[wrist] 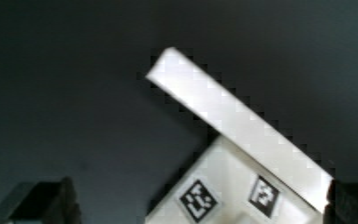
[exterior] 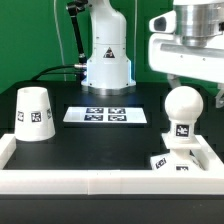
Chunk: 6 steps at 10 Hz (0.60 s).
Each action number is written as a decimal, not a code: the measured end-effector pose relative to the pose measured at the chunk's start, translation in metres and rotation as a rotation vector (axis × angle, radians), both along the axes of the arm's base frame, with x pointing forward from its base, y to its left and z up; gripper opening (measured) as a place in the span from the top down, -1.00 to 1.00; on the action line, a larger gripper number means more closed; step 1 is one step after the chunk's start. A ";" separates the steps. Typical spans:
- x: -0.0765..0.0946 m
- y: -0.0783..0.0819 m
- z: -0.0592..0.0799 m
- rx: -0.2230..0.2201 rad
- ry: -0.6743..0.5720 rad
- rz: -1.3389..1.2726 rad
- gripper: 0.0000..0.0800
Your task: Assemble lamp
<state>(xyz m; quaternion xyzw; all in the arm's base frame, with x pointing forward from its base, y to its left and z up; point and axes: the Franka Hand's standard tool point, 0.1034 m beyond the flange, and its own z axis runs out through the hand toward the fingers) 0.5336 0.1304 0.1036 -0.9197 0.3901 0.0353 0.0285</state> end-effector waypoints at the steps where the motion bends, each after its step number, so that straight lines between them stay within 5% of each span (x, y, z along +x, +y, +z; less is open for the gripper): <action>1: -0.003 -0.014 -0.003 -0.003 -0.012 0.053 -0.75; 6: -0.009 -0.112 0.000 -0.014 -0.056 0.233 -0.75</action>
Offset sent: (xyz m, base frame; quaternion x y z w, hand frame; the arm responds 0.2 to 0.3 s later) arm -0.0154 -0.0840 0.0047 0.0188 0.0155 -0.1107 0.9936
